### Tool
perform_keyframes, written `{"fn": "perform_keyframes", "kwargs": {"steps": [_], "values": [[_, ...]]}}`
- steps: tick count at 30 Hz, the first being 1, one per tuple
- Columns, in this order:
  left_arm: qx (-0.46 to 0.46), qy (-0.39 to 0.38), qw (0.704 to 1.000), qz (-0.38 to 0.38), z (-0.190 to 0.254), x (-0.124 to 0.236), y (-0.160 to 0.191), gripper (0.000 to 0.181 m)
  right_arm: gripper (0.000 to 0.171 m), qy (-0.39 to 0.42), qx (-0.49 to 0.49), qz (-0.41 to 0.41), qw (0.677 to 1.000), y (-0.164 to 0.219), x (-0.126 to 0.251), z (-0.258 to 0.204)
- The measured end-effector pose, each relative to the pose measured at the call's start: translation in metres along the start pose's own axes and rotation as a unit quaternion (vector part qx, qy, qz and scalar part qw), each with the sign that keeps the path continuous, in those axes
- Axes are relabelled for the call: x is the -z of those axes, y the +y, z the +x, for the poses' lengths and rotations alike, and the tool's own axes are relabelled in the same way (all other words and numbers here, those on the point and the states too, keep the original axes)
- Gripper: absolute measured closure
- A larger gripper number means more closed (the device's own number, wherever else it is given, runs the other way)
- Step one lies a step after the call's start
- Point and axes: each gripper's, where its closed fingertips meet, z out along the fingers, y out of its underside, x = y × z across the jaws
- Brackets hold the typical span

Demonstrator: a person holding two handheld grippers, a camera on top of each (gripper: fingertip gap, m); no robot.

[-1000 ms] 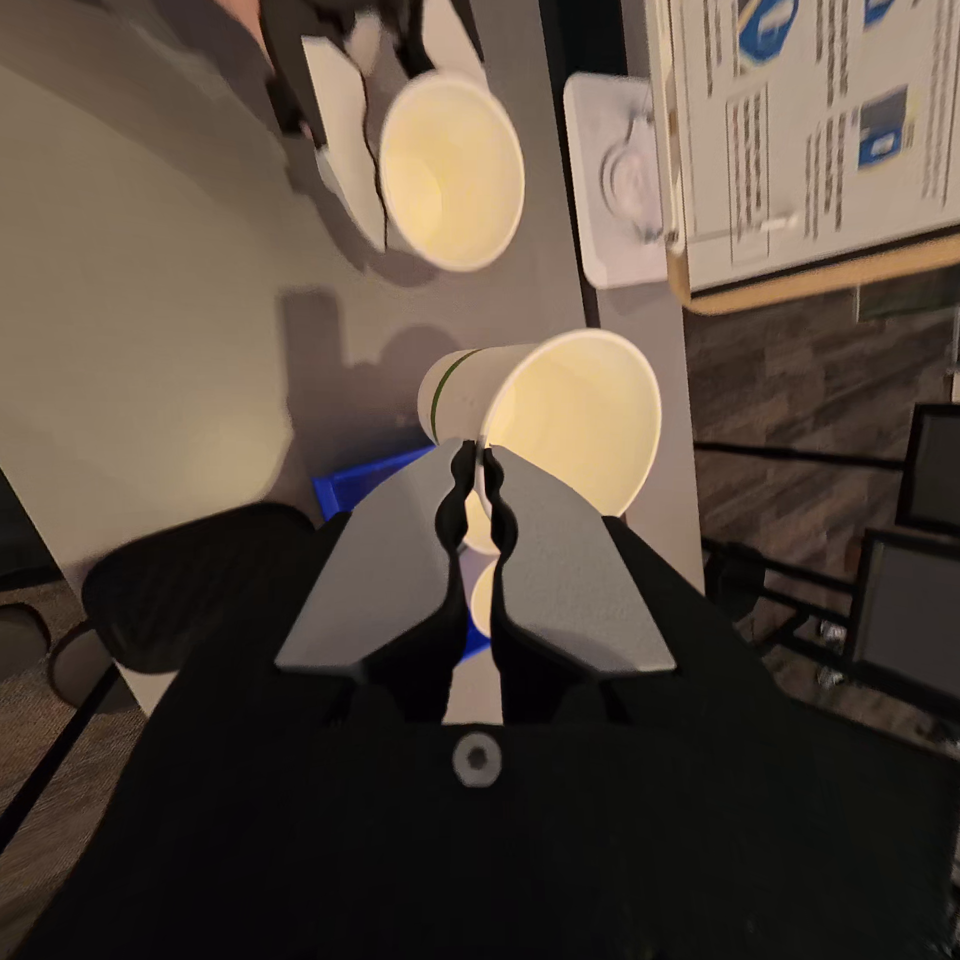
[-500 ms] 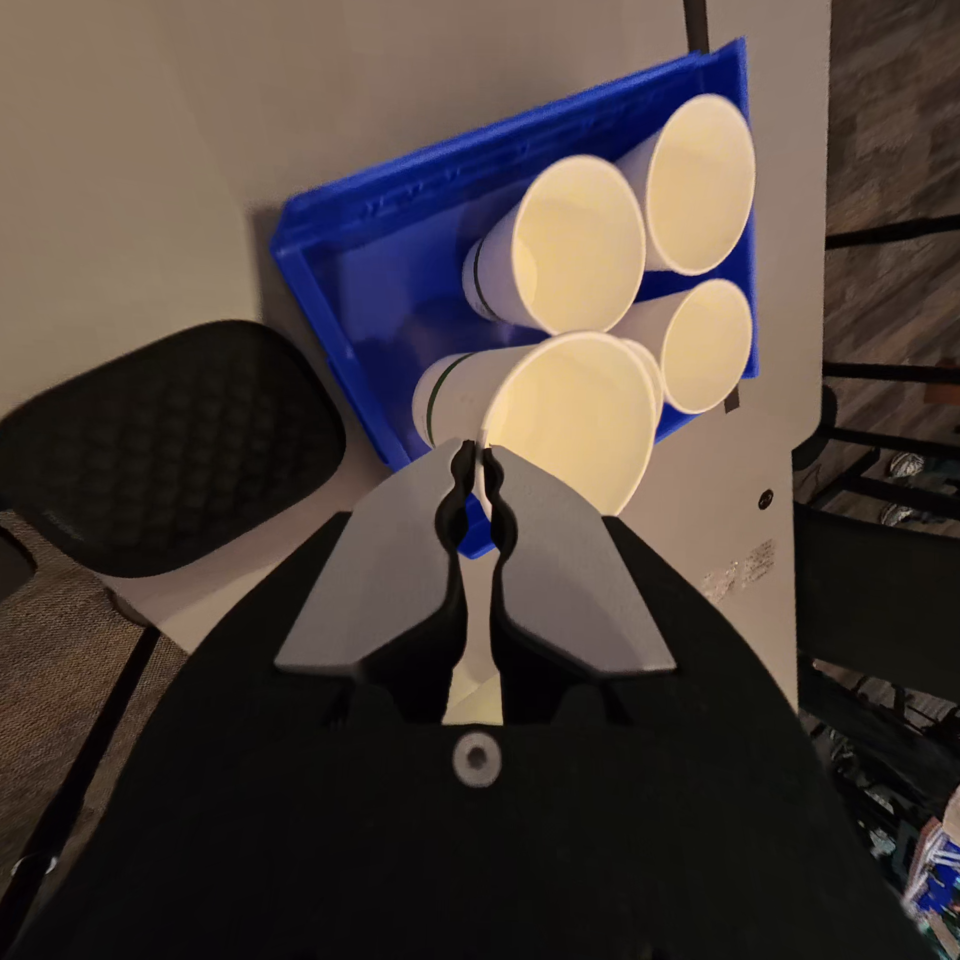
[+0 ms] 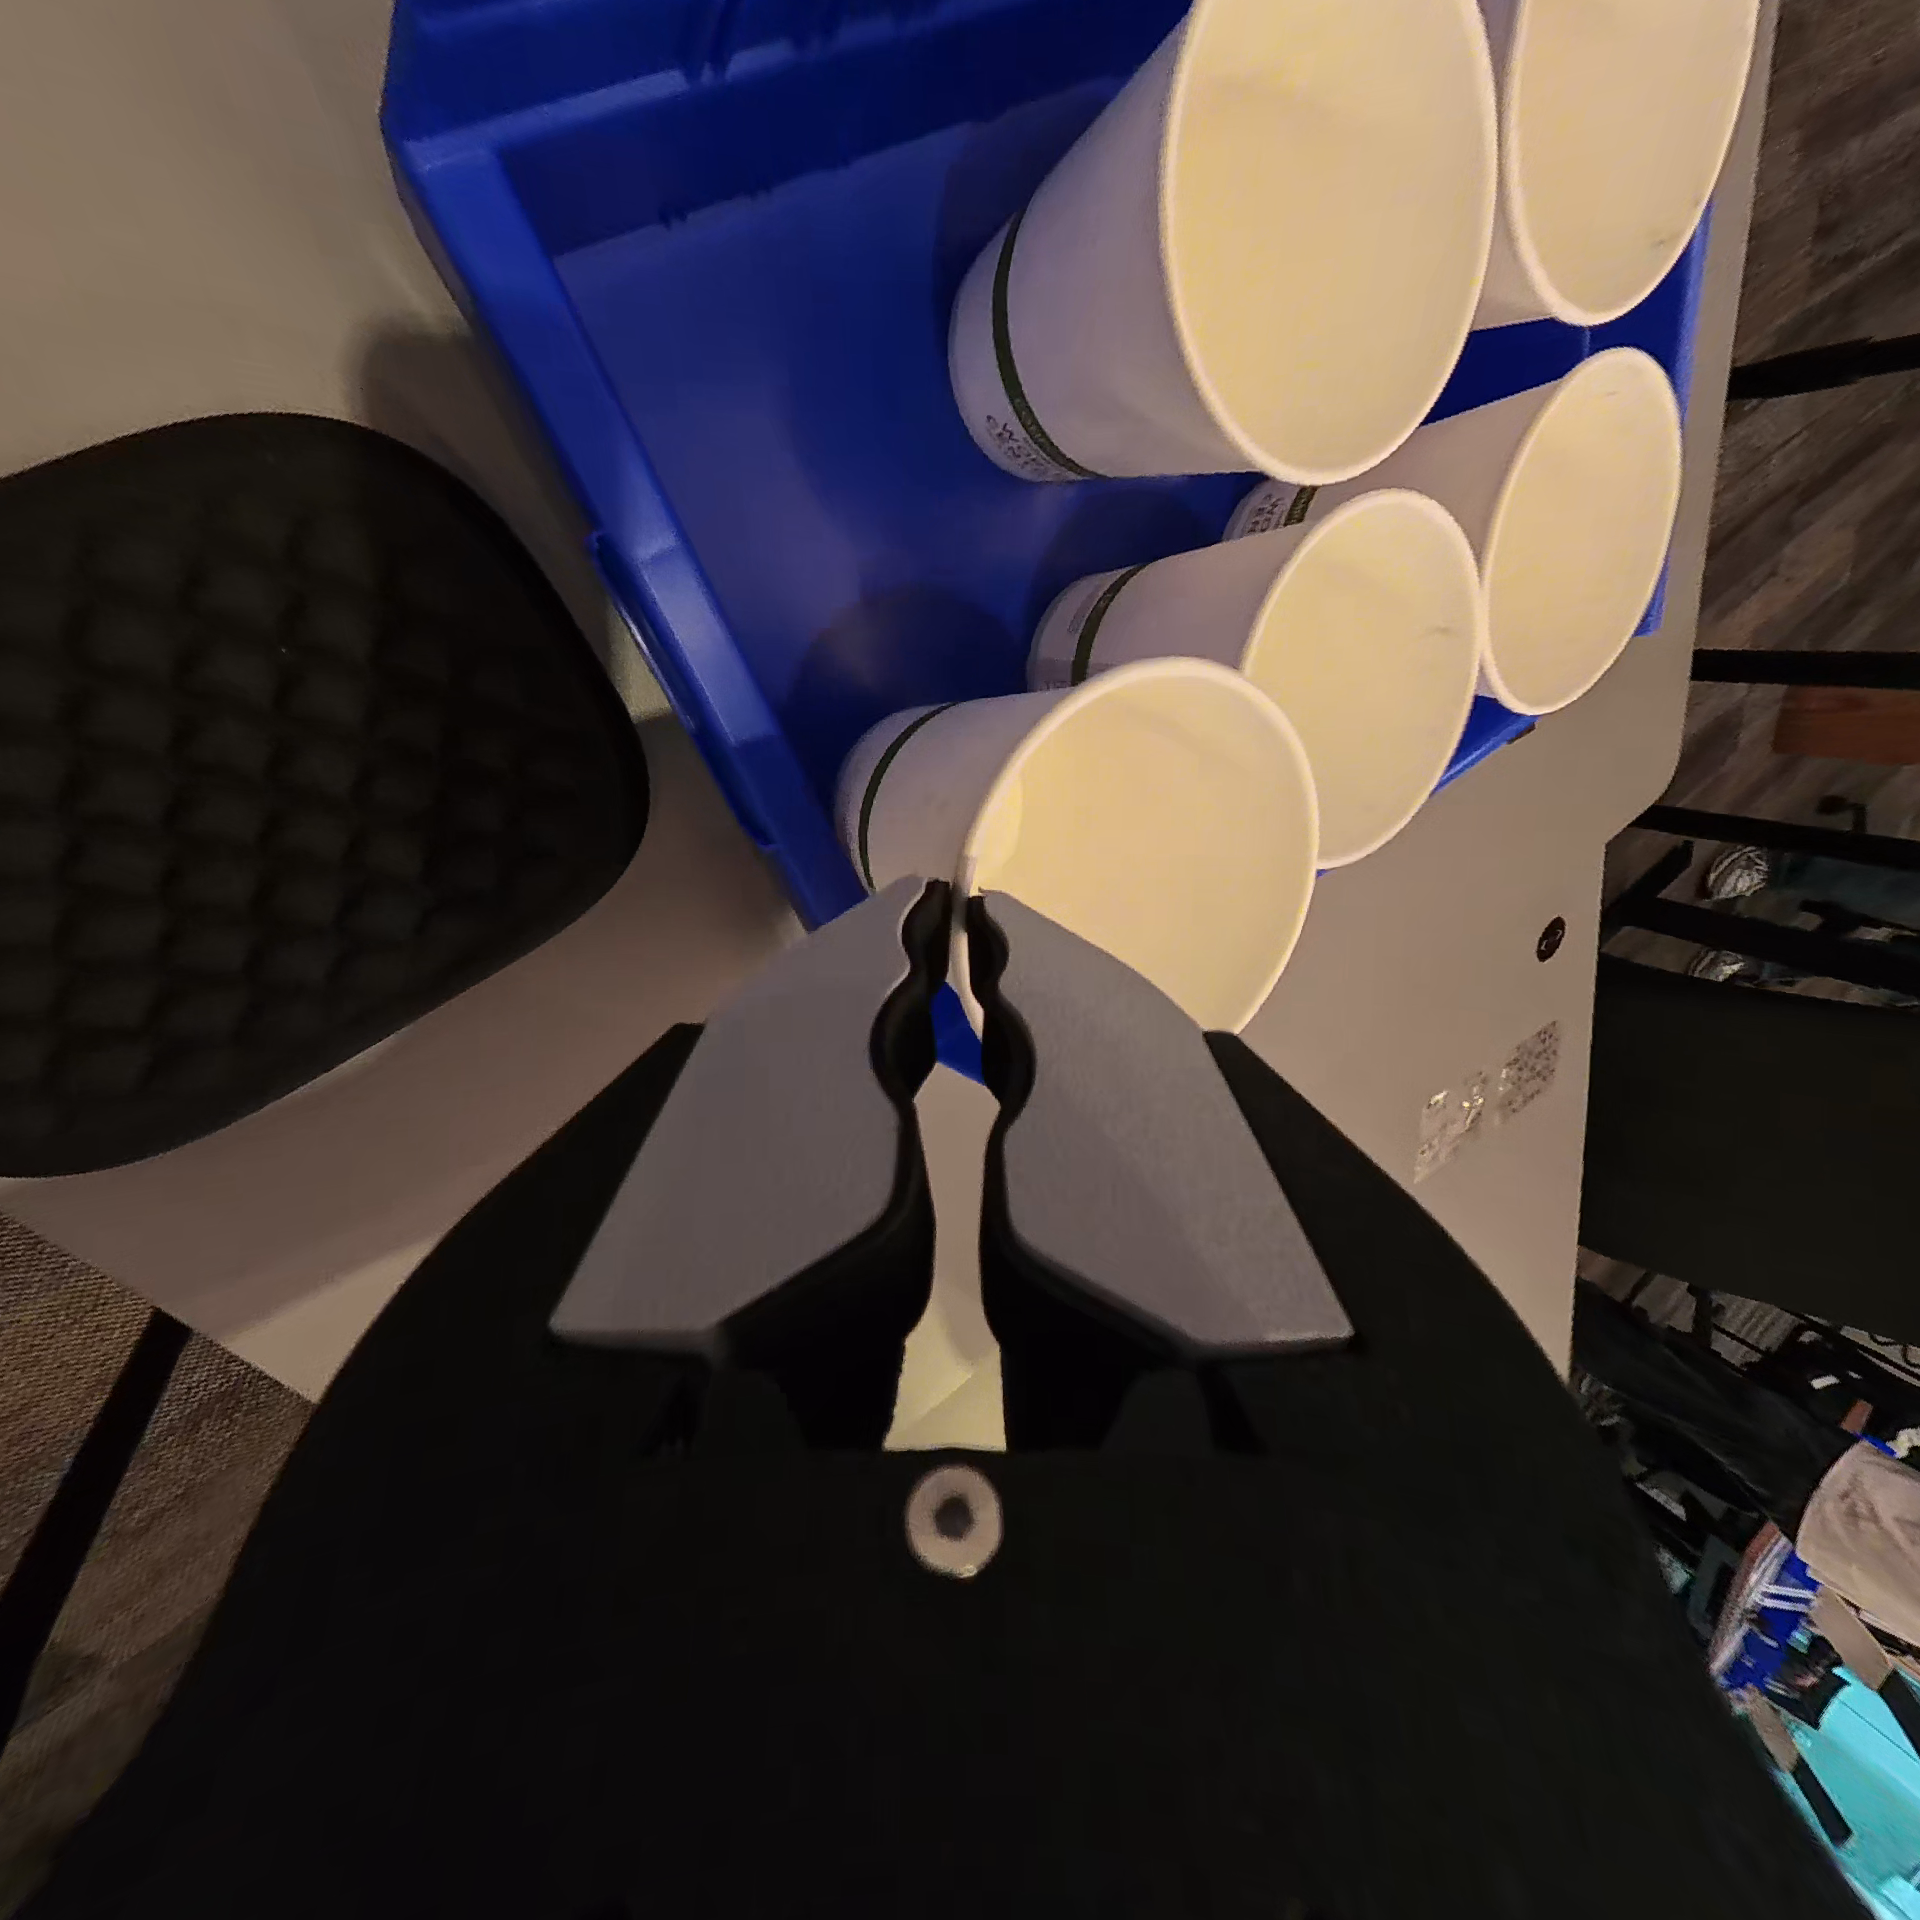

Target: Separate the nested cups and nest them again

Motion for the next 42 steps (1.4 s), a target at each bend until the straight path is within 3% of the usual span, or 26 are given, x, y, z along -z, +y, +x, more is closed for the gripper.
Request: {"fn": "perform_keyframes", "kwargs": {"steps": [31, 34, 37, 42], "values": [[-0.004, 0.004, 1.0, -0.003, 0.003, 0.0, -0.001, 0.089, 0.168, -0.046, -0.033, -0.01, 0.998, 0.007, -0.018, -0.005], [-0.005, 0.004, 1.0, -0.003, 0.003, 0.0, -0.001, 0.089, 0.16, -0.05, -0.04, -0.007, 0.998, 0.007, -0.017, -0.006], [-0.004, 0.005, 1.0, -0.001, 0.003, 0.0, -0.001, 0.089, 0.155, -0.049, -0.04, 0.013, 0.998, -0.002, -0.009, -0.004], [-0.006, 0.007, 1.0, -0.003, 0.006, -0.002, -0.001, 0.089, 0.154, -0.021, -0.025, 0.085, 0.996, -0.048, 0.031, 0.013]]}}
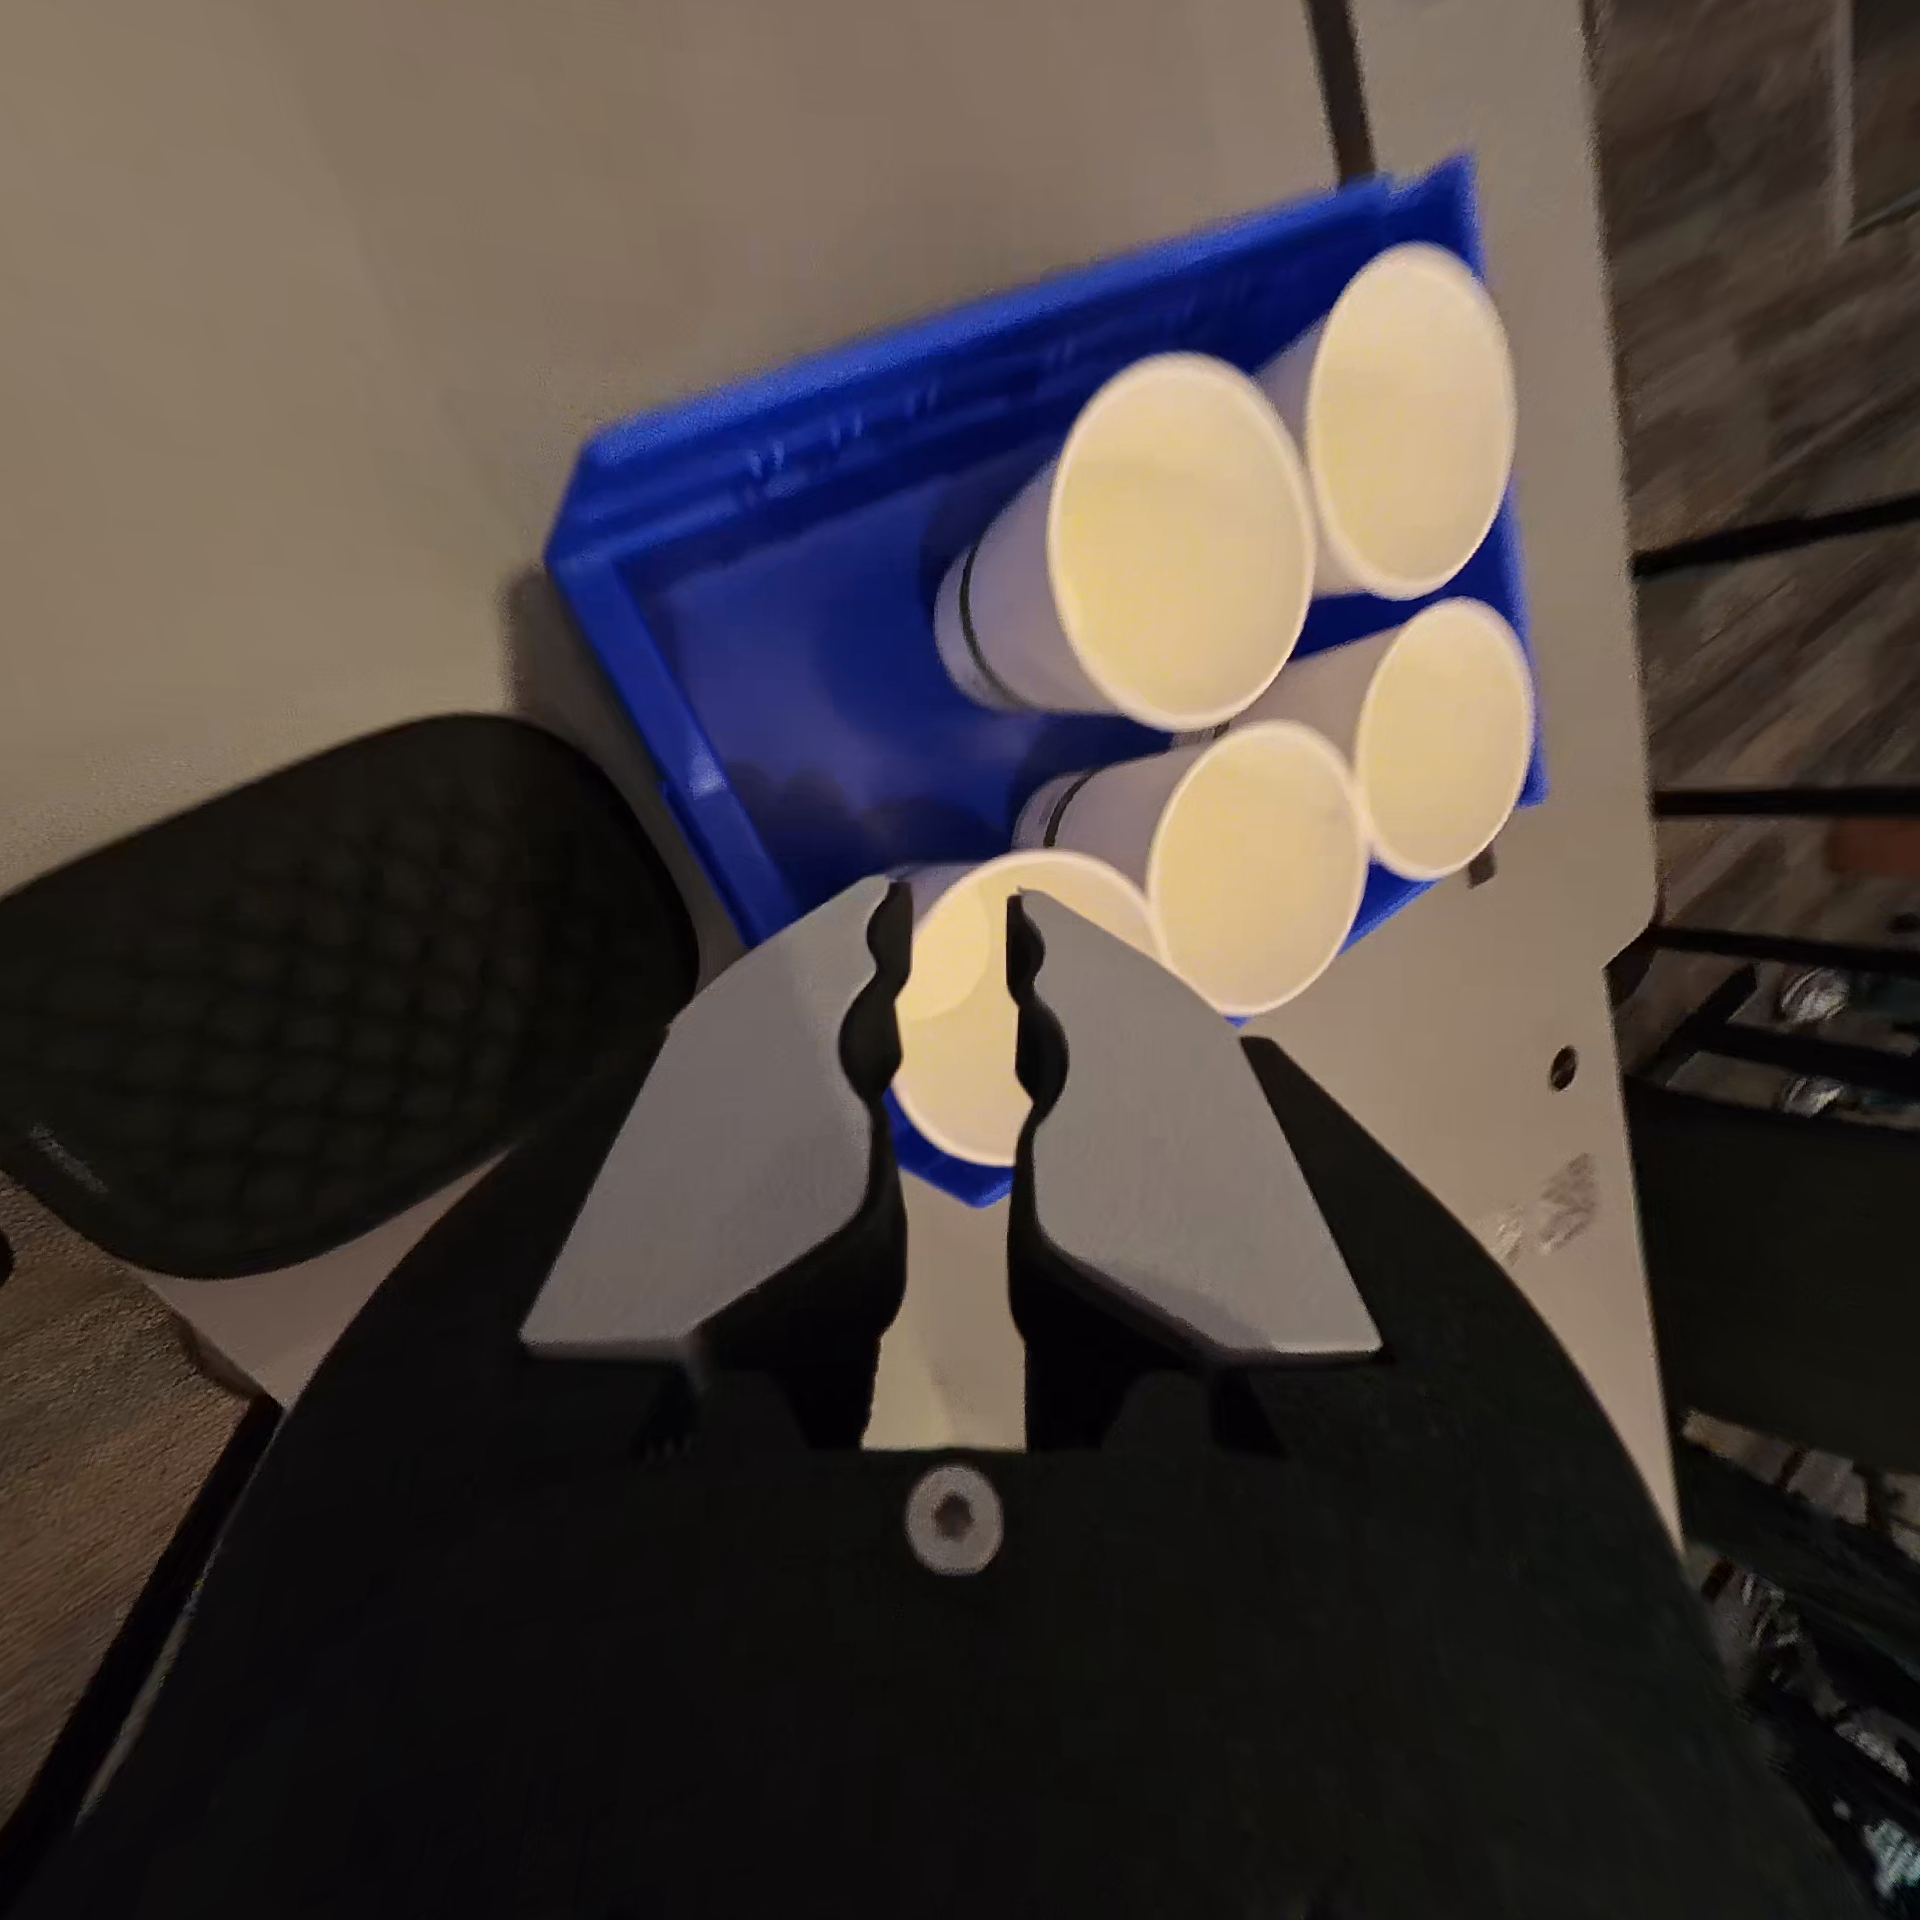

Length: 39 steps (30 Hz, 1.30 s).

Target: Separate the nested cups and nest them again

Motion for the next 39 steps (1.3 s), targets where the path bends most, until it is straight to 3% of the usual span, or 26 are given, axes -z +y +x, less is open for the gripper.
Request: {"fn": "perform_keyframes", "kwargs": {"steps": [8, 17, 23, 39], "values": [[-0.018, 0.012, 1.0, 0.001, 0.012, -0.002, -0.004, 0.089, 0.155, -0.013, 0.102, 0.082, 0.991, -0.115, 0.022, -0.01], [-0.022, 0.018, 1.0, 0.003, 0.017, -0.001, -0.006, 0.089, 0.155, -0.054, 0.201, 0.113, 0.971, -0.212, -0.009, -0.043], [-0.026, 0.022, 0.999, 0.003, 0.02, -0.001, -0.007, 0.089, 0.155, -0.072, 0.22, 0.121, 0.965, -0.237, -0.033, -0.054], [-0.034, 0.023, 0.999, 0.01, 0.023, -0.001, -0.009, 0.089, 0.167, -0.109, 0.207, 0.121, 0.965, -0.241, -0.053, -0.06]]}}
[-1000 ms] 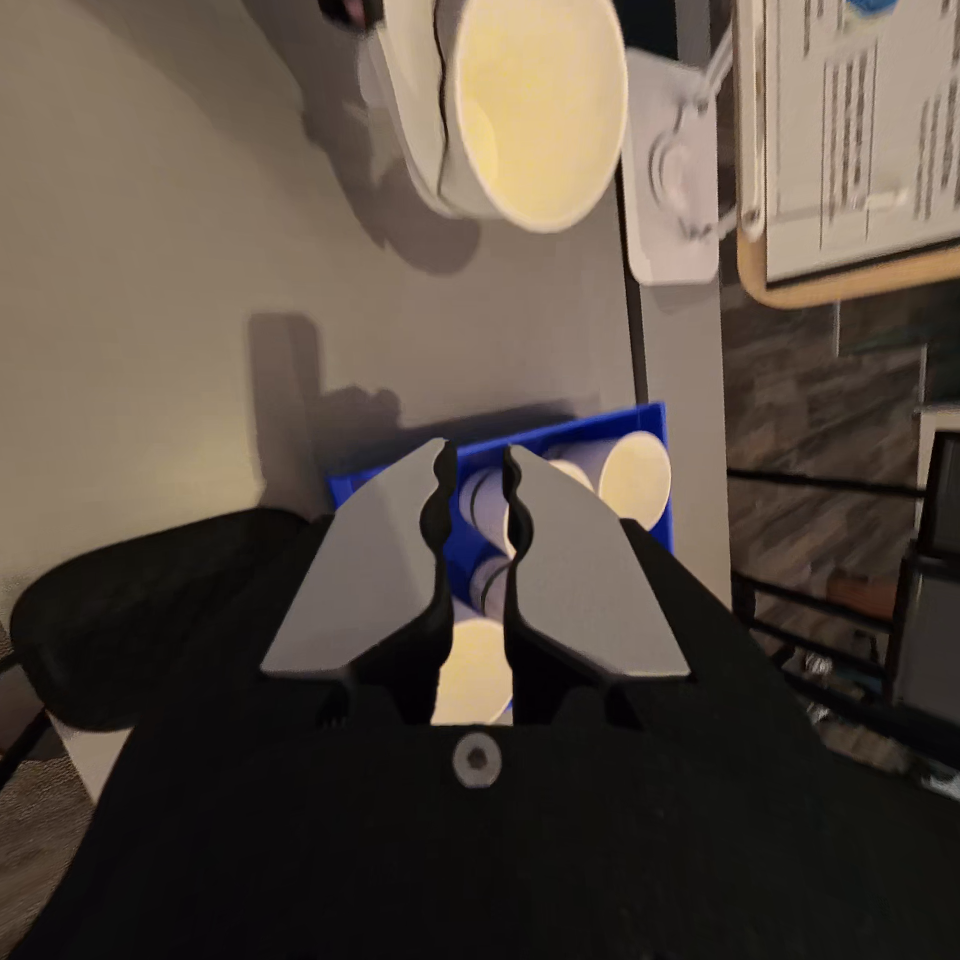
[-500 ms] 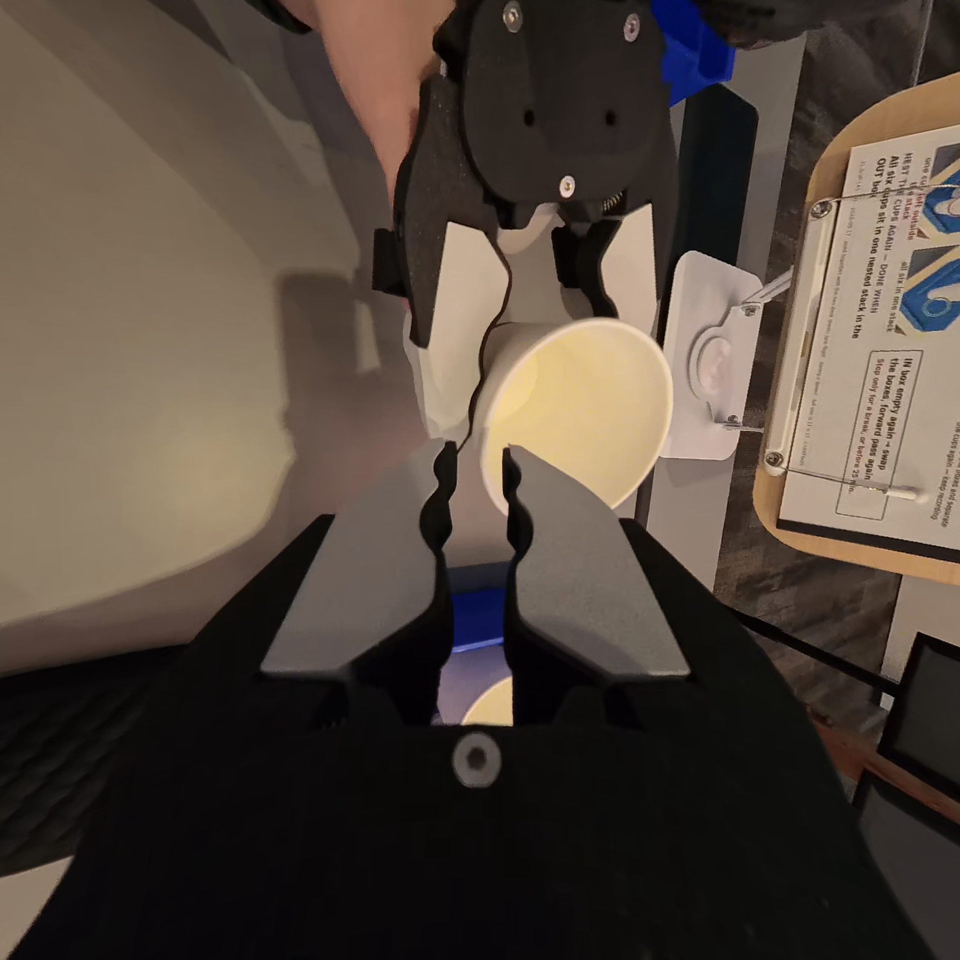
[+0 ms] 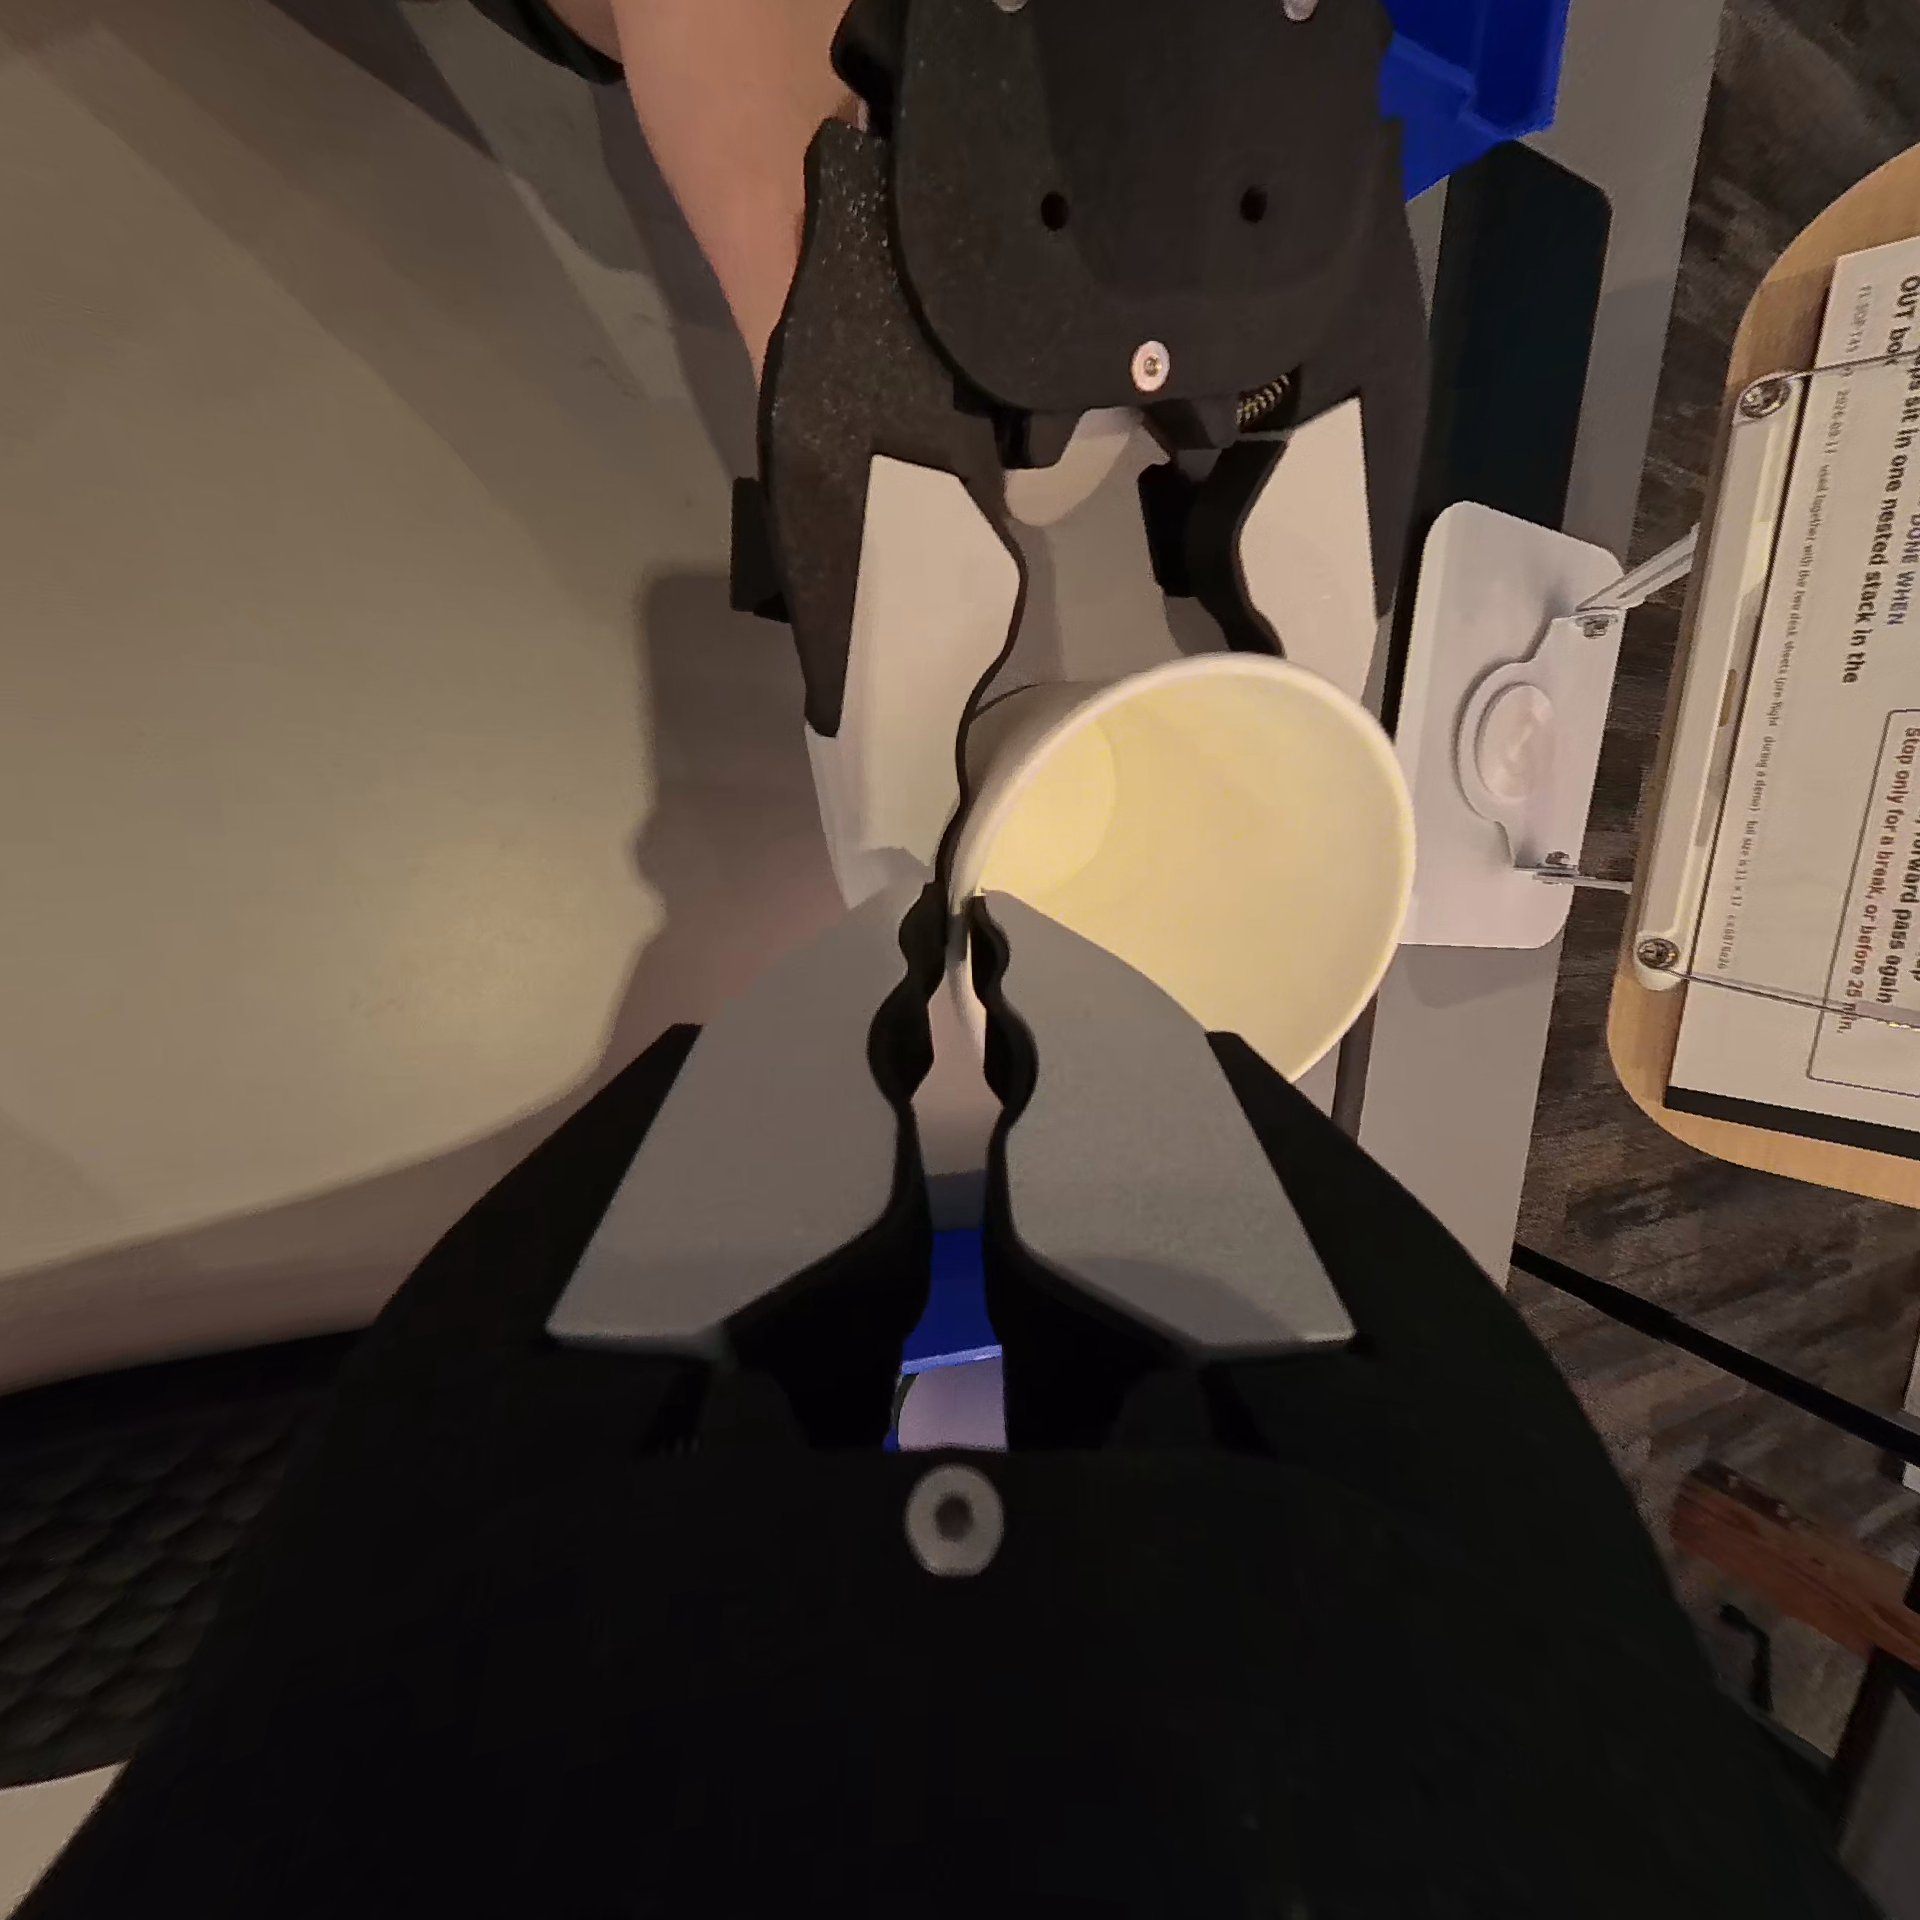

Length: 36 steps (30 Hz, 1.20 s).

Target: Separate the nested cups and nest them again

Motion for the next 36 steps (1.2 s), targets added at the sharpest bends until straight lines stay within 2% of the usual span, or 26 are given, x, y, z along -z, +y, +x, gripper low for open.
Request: {"fn": "perform_keyframes", "kwargs": {"steps": [9, 15, 20, 28, 36], "values": [[-0.012, -0.006, 1.0, 0.025, 0.002, 0.005, -0.01, 0.084, 0.168, 0.005, -0.01, -0.005, 1.0, 0.003, 0.012, 0.006], [-0.011, -0.008, 1.0, 0.022, 0.002, 0.004, -0.009, 0.08, 0.168, 0.024, -0.021, -0.026, 0.999, 0.019, 0.028, 0.008], [-0.013, -0.009, 1.0, 0.023, 0.001, 0.006, -0.01, 0.081, 0.168, 0.044, -0.048, -0.047, 0.997, 0.049, 0.055, 0.004], [-0.016, -0.002, 1.0, 0.019, 0.005, 0.003, -0.008, 0.082, 0.168, 0.08, -0.118, -0.097, 0.985, 0.123, 0.102, -0.016], [-0.023, 0.001, 1.0, 0.006, 0.007, -0.002, -0.002, 0.082, 0.168, 0.074, -0.15, -0.12, 0.979, 0.167, 0.1, -0.047]]}}
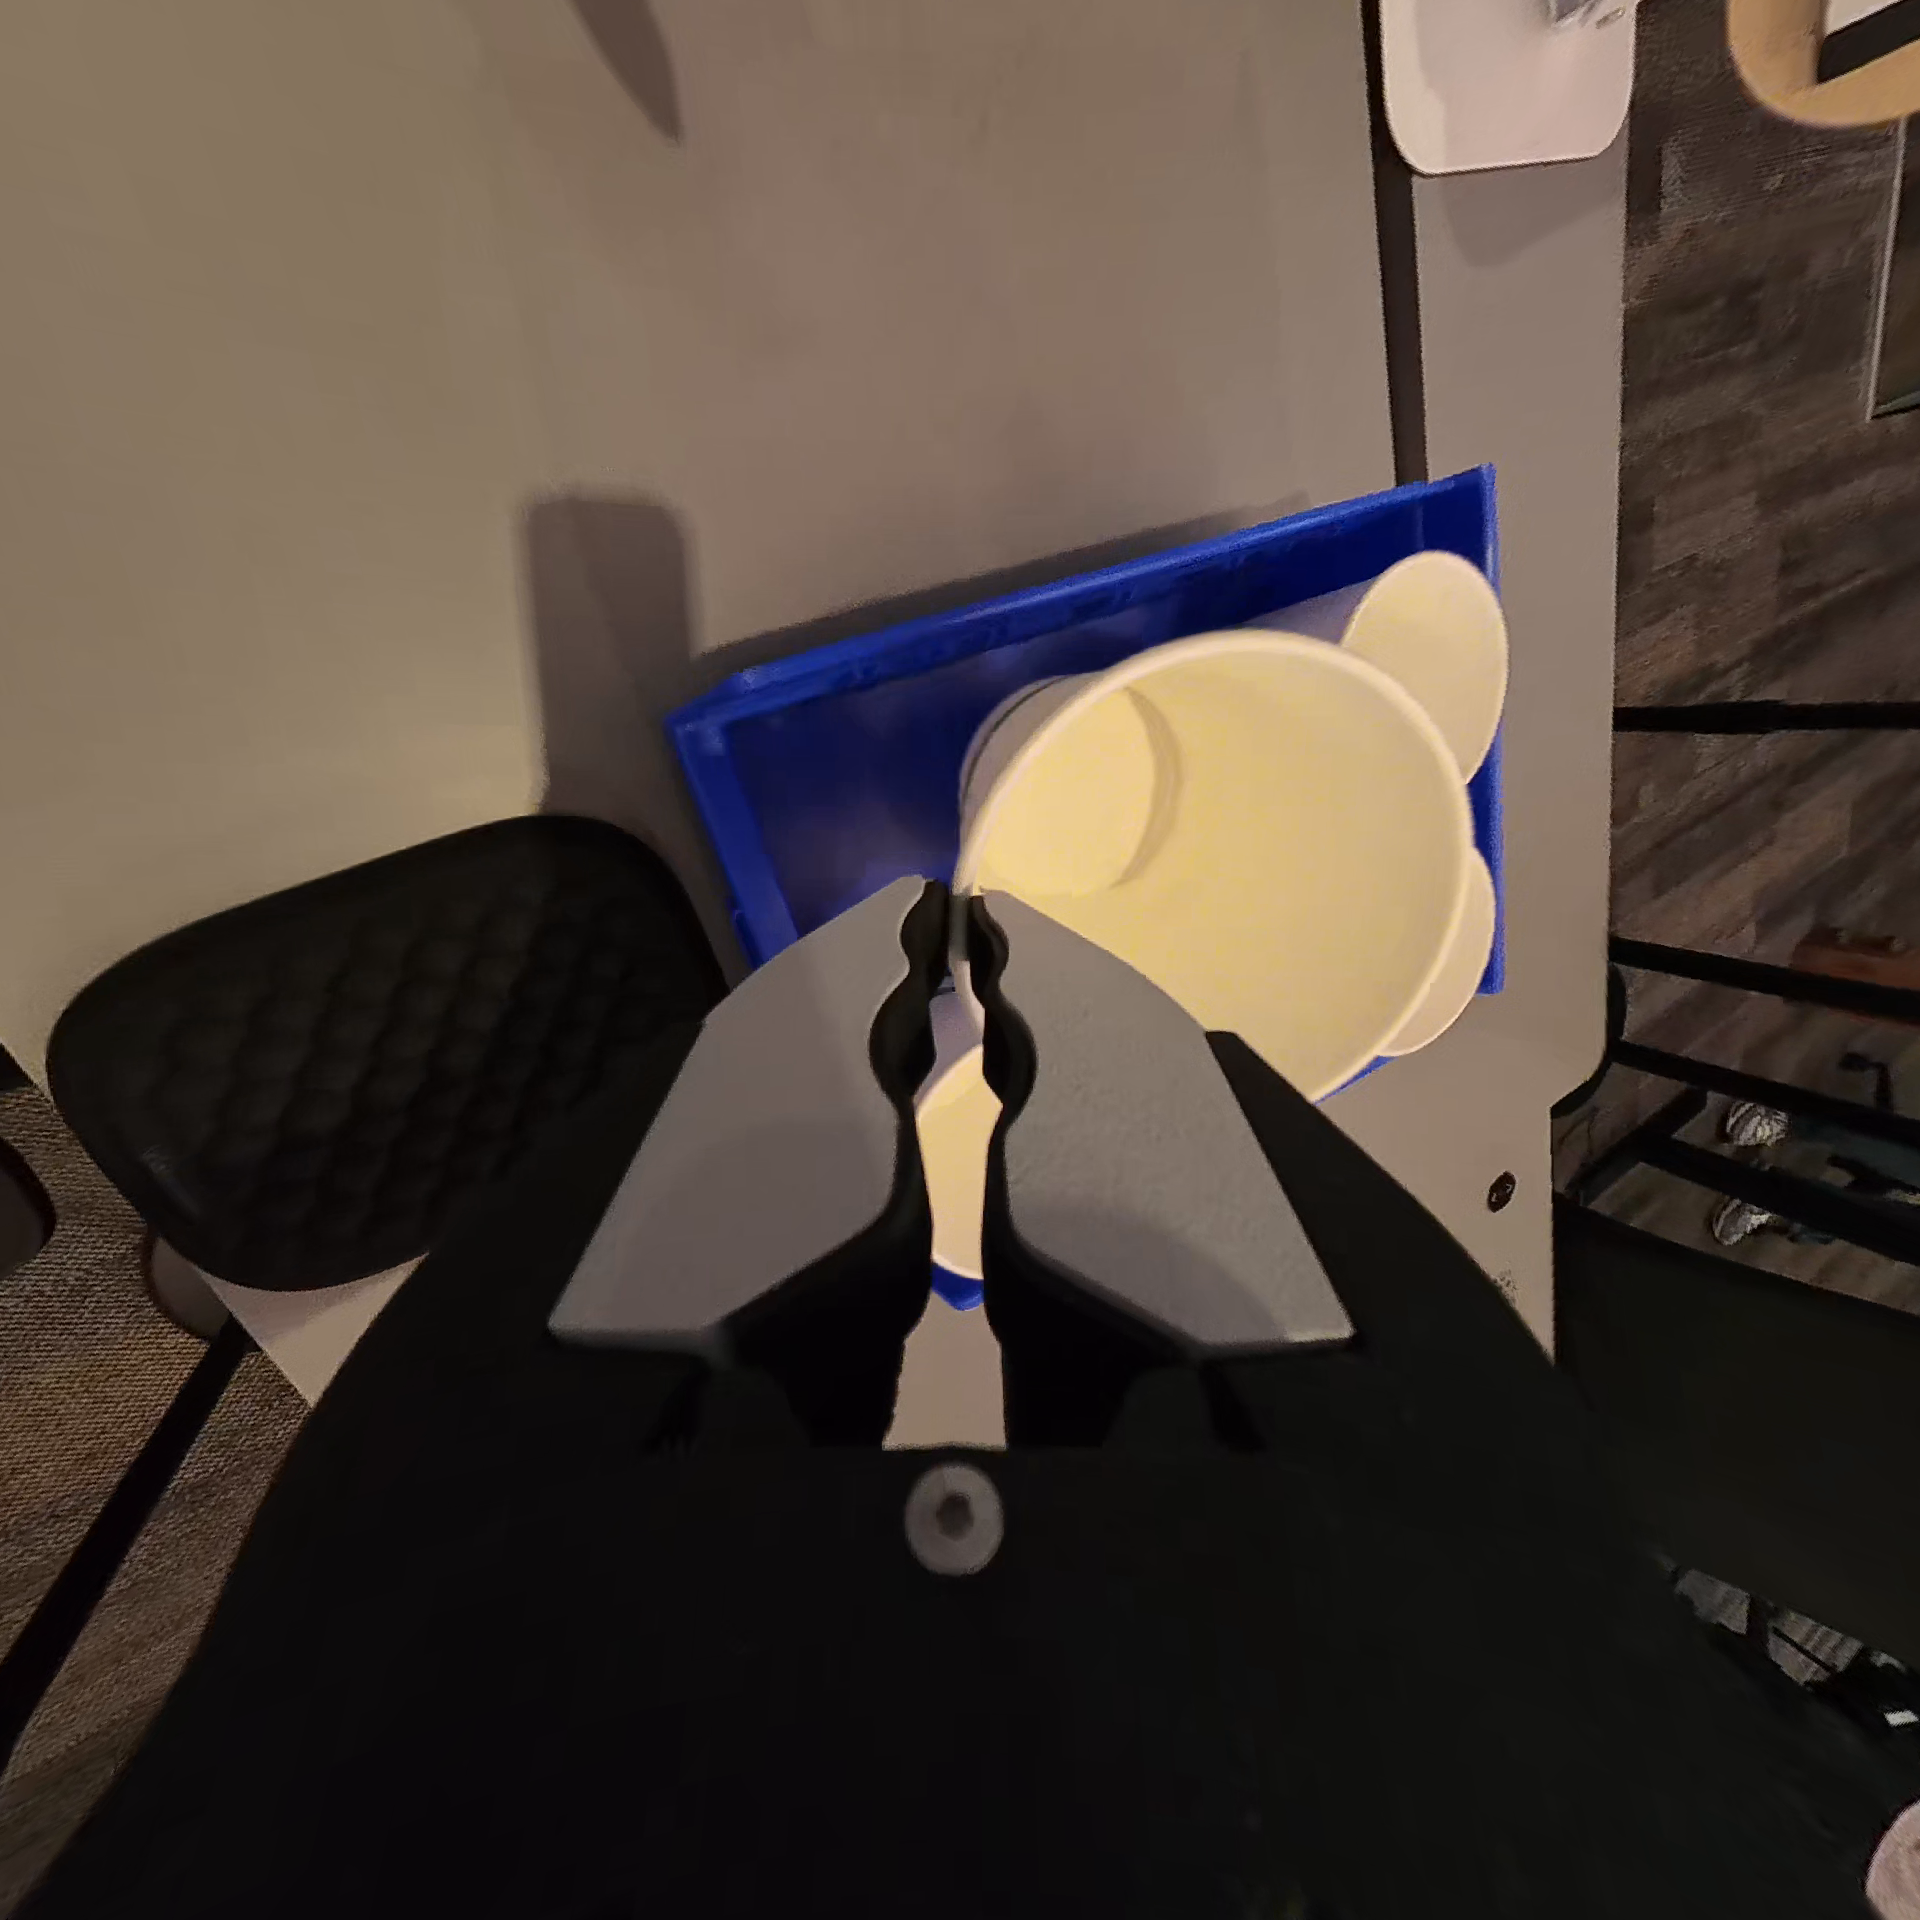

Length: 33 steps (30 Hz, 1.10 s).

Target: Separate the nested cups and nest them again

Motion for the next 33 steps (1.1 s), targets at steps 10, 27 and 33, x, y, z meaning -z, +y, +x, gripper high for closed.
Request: {"fn": "perform_keyframes", "kwargs": {"steps": [10, 27, 33], "values": [[-0.003, 0.001, 1.0, -0.012, 0.0, -0.004, 0.006, 0.083, 0.168, 0.017, -0.004, 0.028, 0.999, 0.004, 0.003, -0.002], [-0.01, 0.003, 1.0, -0.021, 0.003, -0.006, 0.01, 0.084, 0.168, -0.001, -0.01, 0.01, 1.0, 0.018, 0.0, -0.018], [-0.017, 0.001, 0.999, -0.028, 0.003, -0.007, 0.013, 0.084, 0.168, -0.014, 0.0, -0.005, 1.0, 0.022, -0.024, -0.026]]}}
